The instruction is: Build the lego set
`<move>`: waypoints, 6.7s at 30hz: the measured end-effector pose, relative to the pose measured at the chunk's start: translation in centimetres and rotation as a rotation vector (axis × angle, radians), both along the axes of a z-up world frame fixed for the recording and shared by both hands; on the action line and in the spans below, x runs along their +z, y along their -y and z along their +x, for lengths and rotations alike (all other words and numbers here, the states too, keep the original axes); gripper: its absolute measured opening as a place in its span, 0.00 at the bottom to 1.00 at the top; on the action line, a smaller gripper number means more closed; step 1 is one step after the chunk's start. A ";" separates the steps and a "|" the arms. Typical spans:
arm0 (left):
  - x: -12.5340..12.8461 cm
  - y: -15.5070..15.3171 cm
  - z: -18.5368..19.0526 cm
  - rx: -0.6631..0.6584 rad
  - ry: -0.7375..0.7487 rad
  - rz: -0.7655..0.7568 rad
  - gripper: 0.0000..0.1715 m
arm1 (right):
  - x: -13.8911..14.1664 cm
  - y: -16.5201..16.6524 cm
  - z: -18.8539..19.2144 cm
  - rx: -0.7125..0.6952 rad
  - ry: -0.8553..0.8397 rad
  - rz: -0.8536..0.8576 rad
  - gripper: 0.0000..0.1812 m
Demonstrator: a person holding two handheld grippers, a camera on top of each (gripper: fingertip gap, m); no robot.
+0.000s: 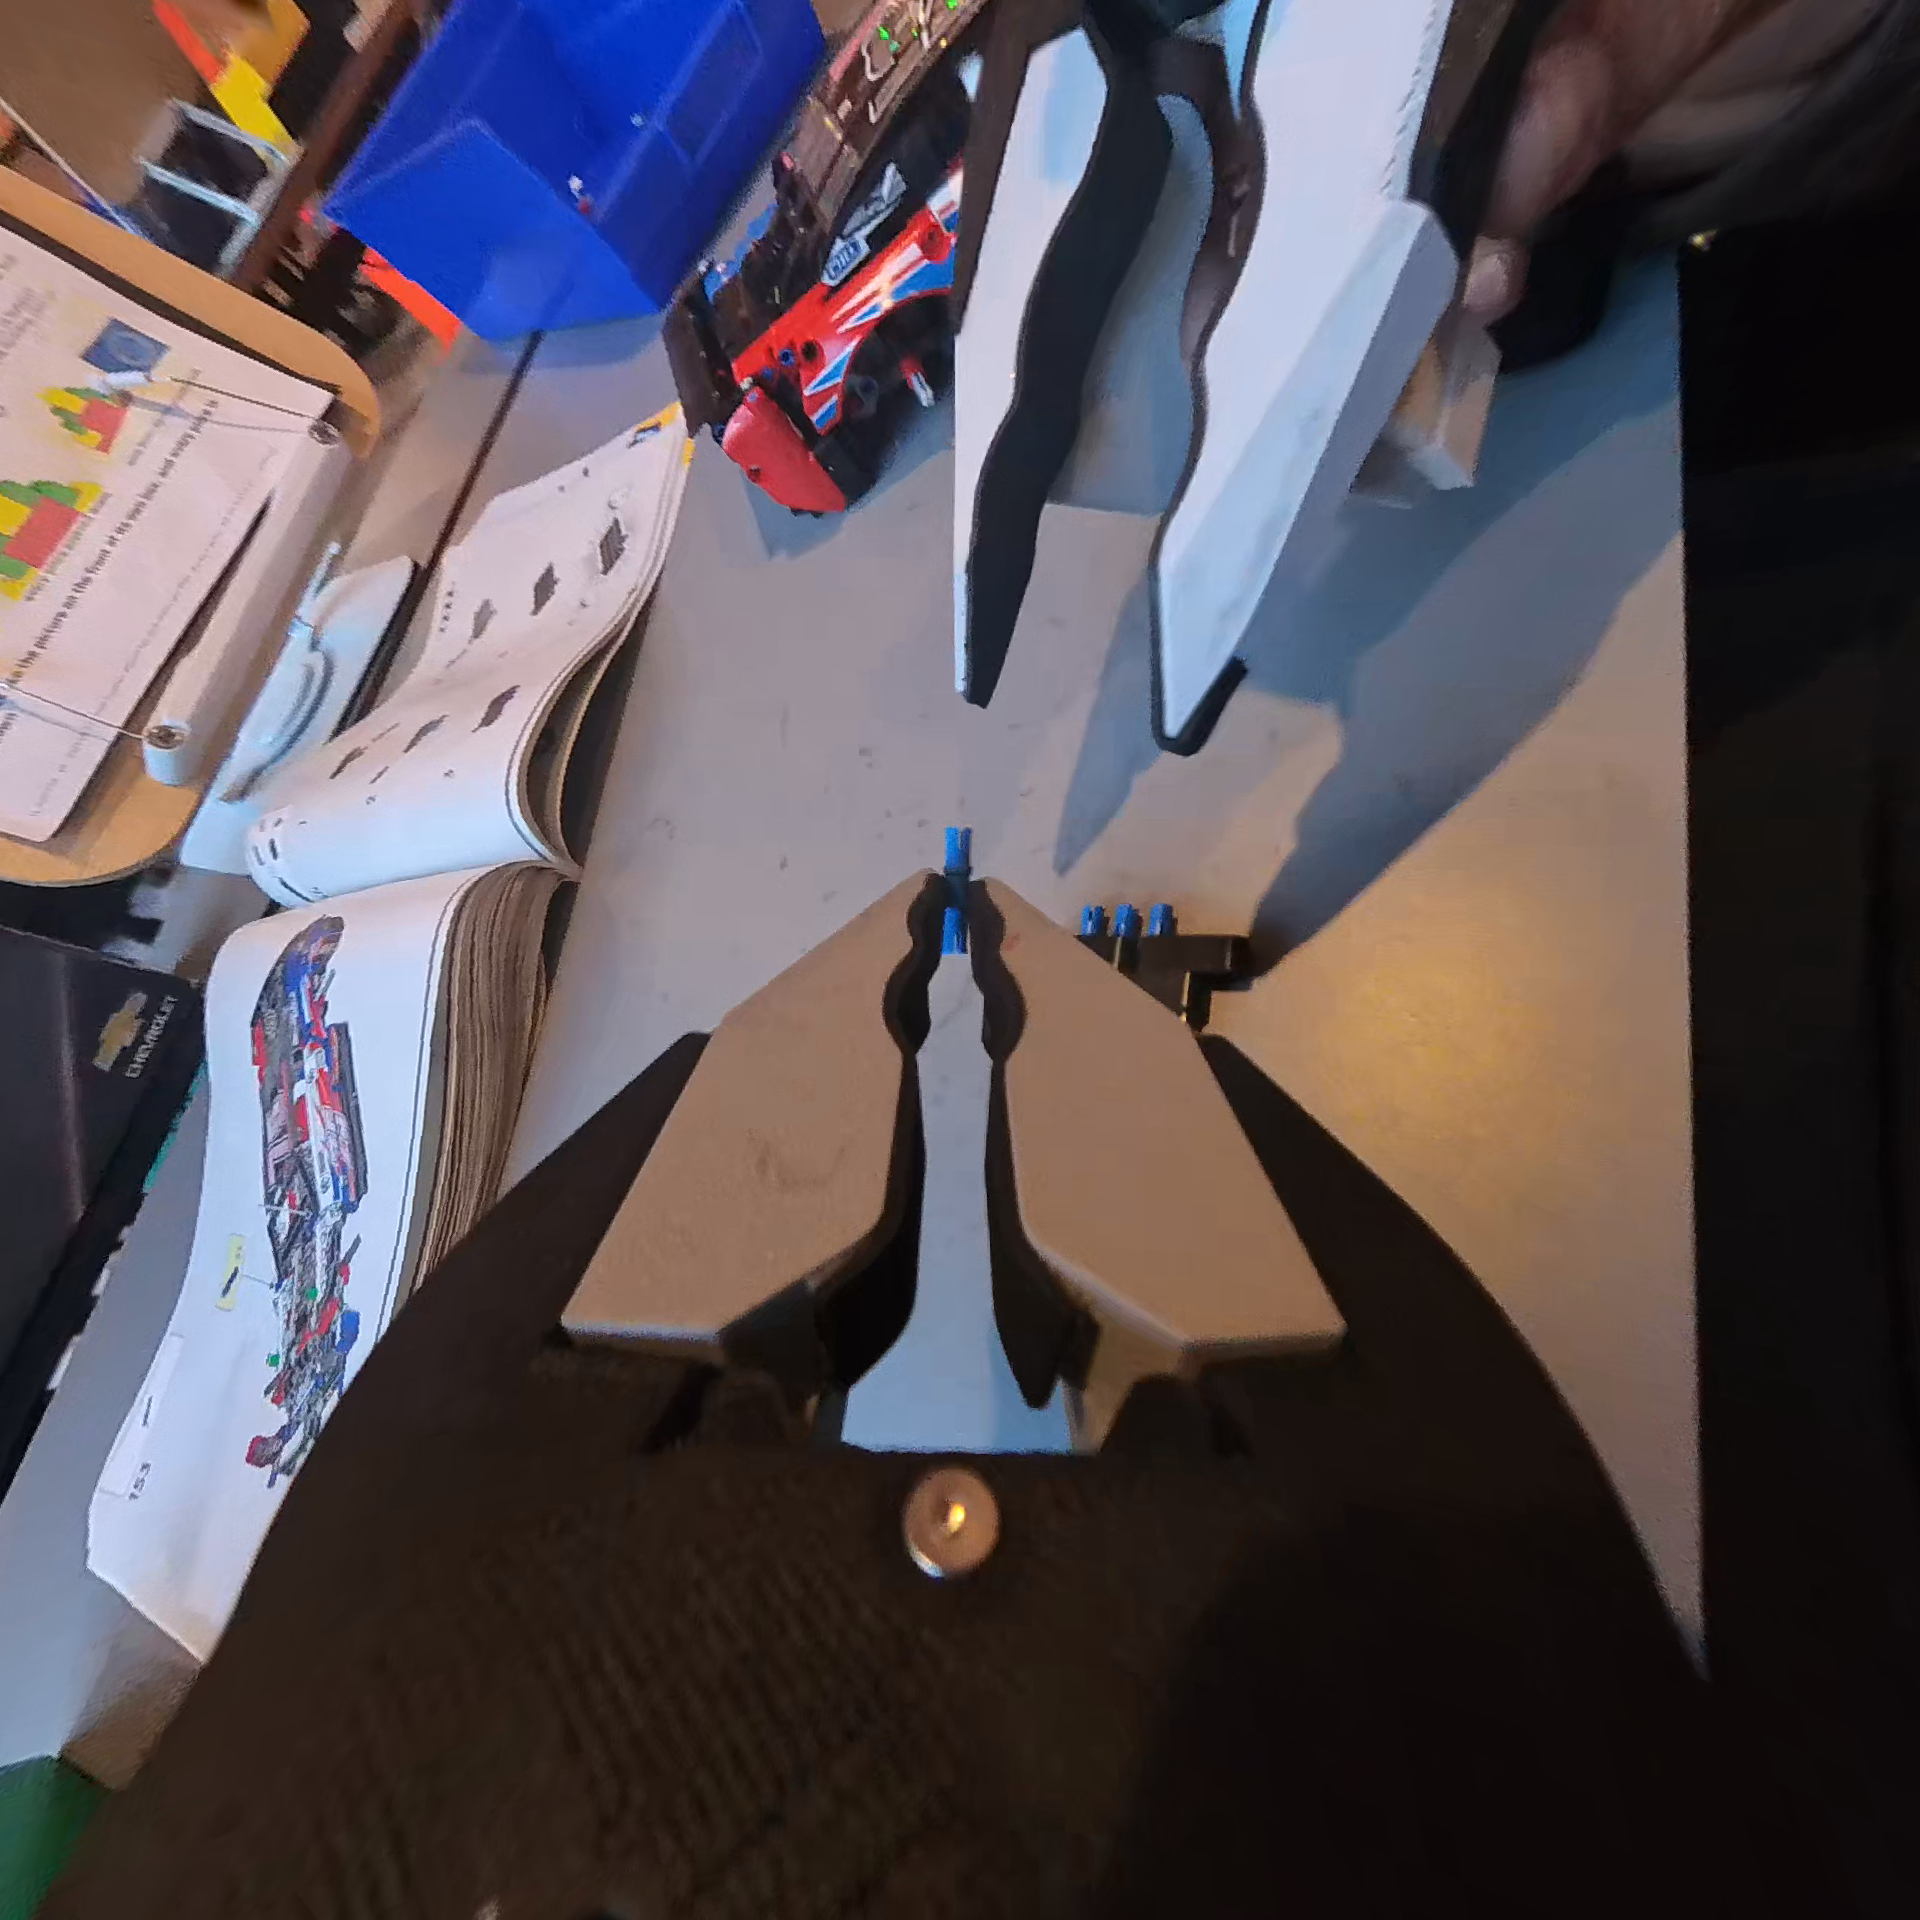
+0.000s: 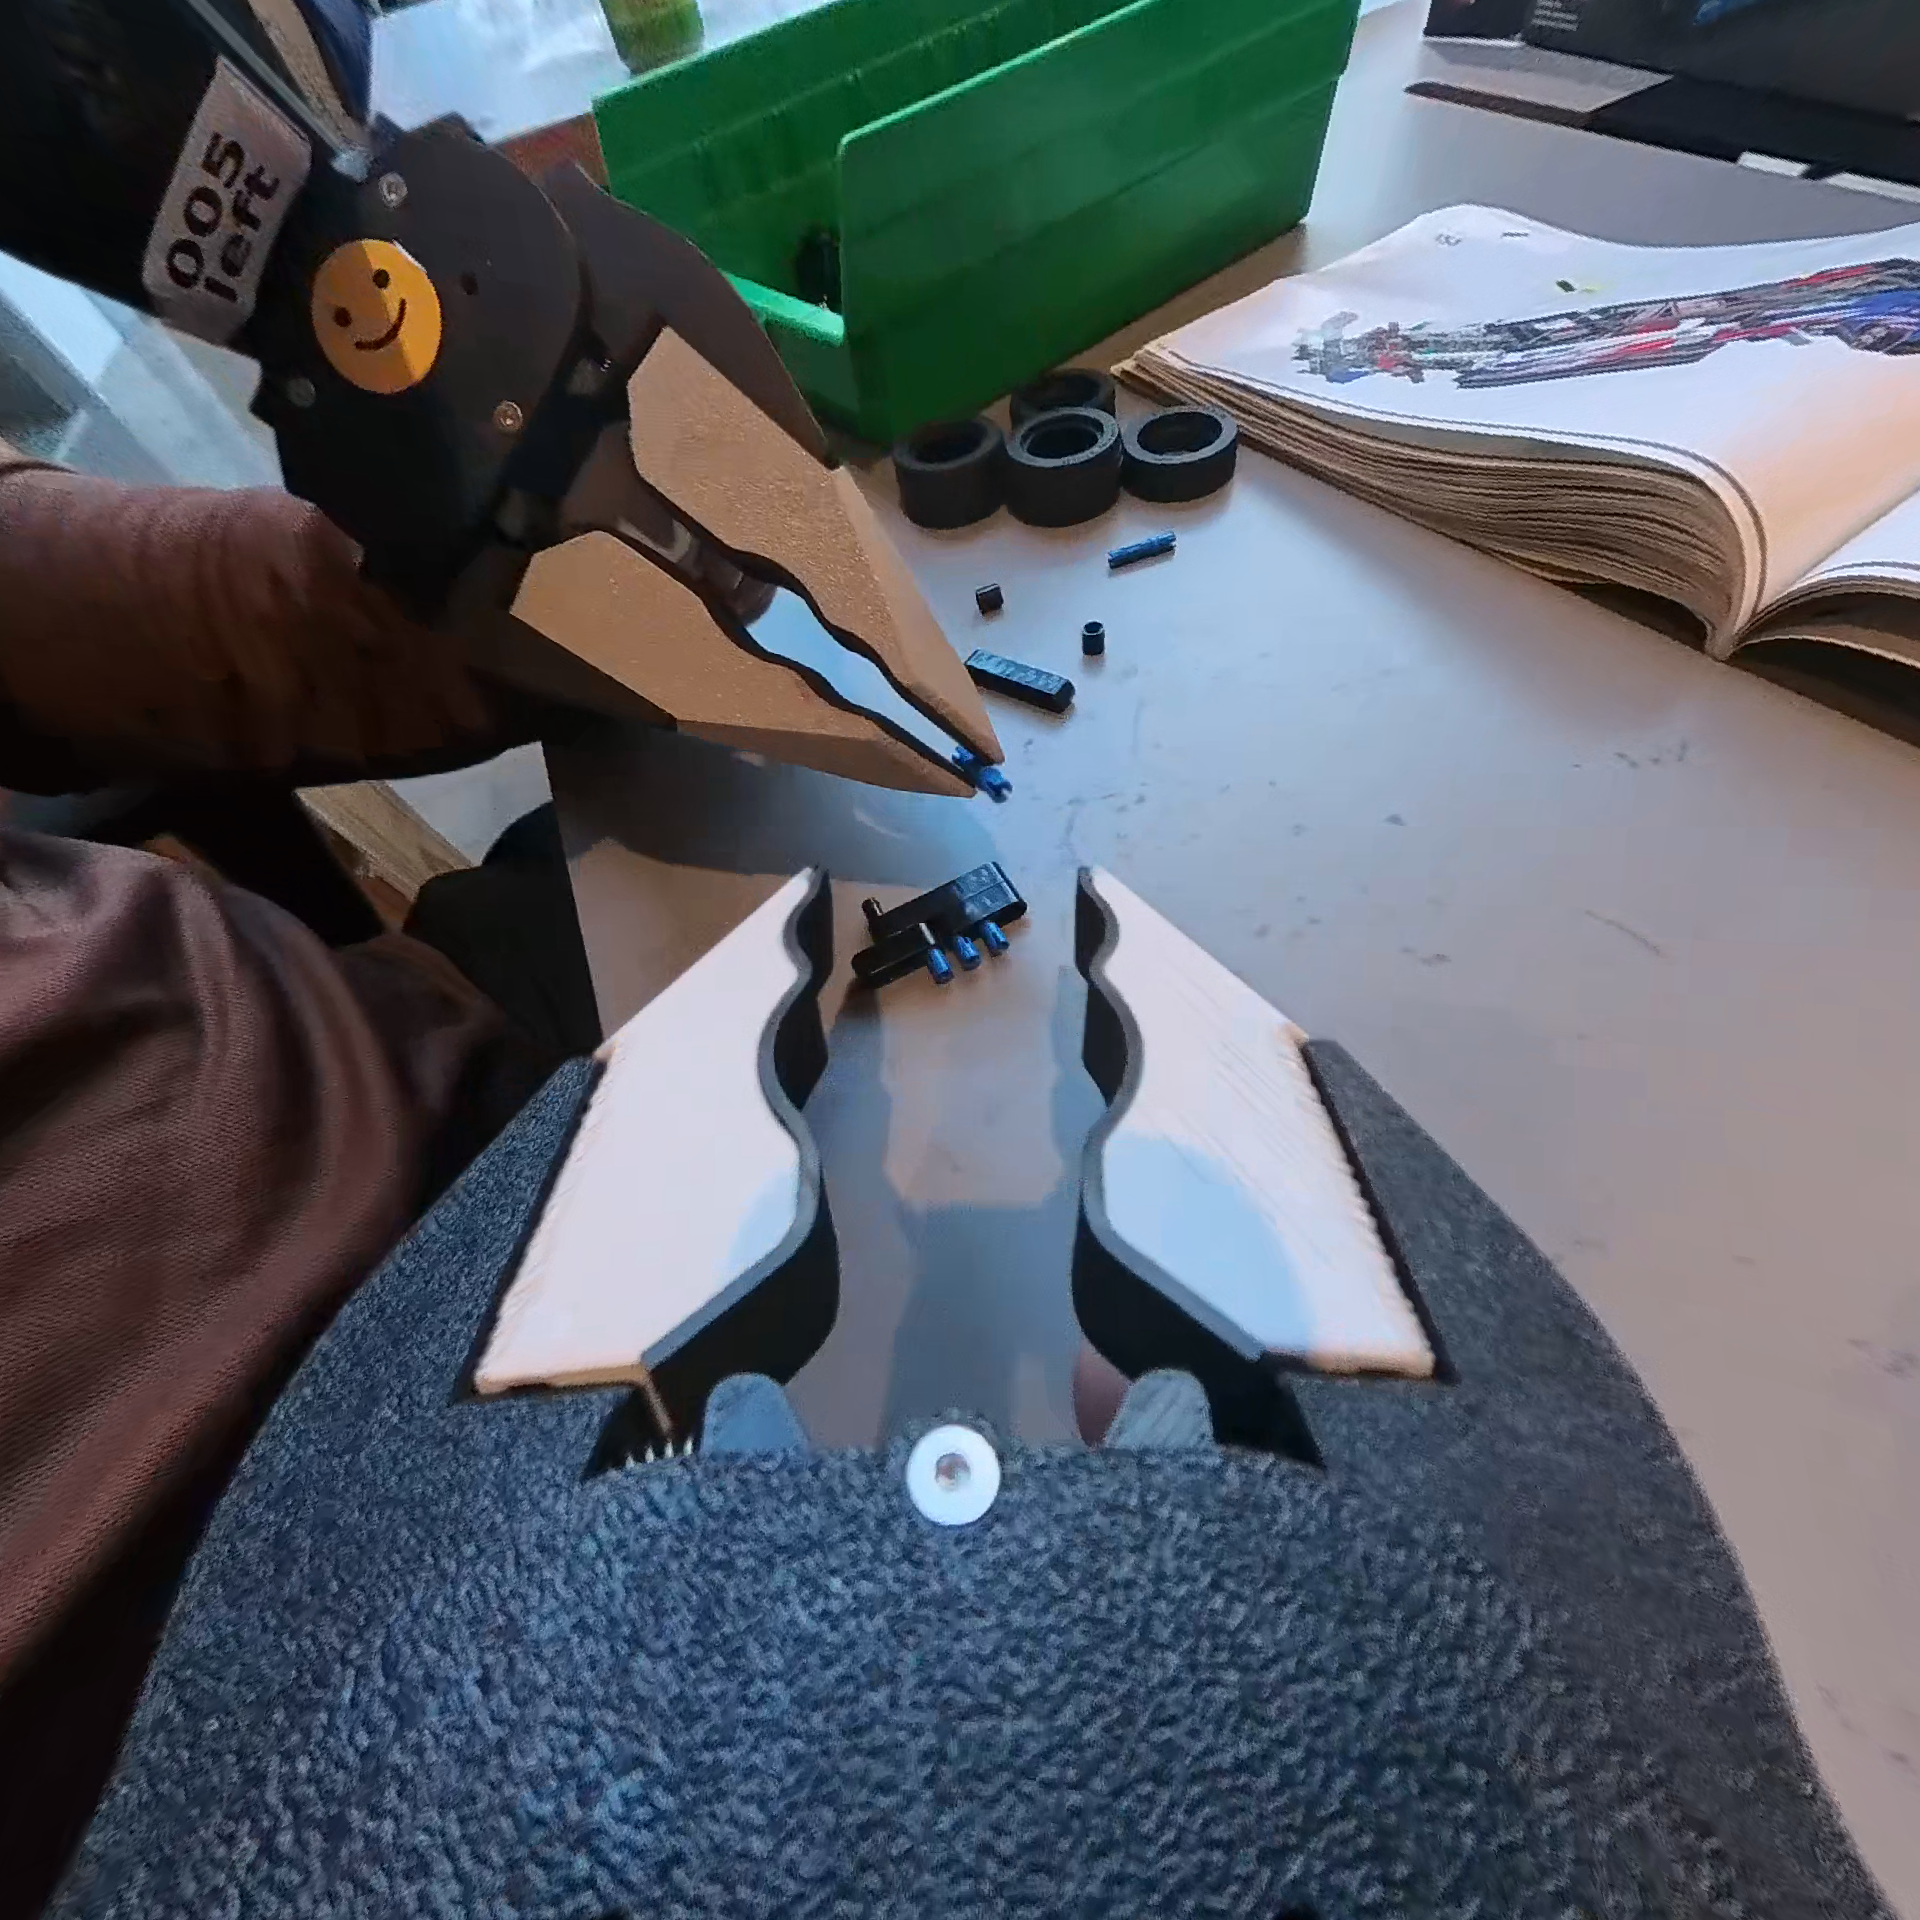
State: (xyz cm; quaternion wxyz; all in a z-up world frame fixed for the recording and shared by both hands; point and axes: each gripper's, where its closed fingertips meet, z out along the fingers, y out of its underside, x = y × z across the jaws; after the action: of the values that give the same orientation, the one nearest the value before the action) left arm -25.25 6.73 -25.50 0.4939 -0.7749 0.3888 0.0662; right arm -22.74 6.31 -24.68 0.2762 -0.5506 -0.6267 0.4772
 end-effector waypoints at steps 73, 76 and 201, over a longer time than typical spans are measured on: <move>-4.3 0.9 2.6 0.033 0.262 -0.566 0.13 | -4.8 -1.3 2.1 -0.085 0.303 0.234 0.02; -4.4 0.4 2.3 0.060 0.230 -0.558 0.17 | -5.3 -1.2 2.1 -0.097 0.326 0.218 0.02; -4.4 2.2 2.7 -0.164 0.236 -0.417 0.10 | -5.2 0.5 0.7 0.153 0.377 0.048 0.01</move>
State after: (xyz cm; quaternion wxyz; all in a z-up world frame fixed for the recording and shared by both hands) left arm -22.55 4.57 -29.93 0.3691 -0.8282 0.3954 -0.1466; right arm -22.01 5.84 -29.93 0.1299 -0.5742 -0.7185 0.3704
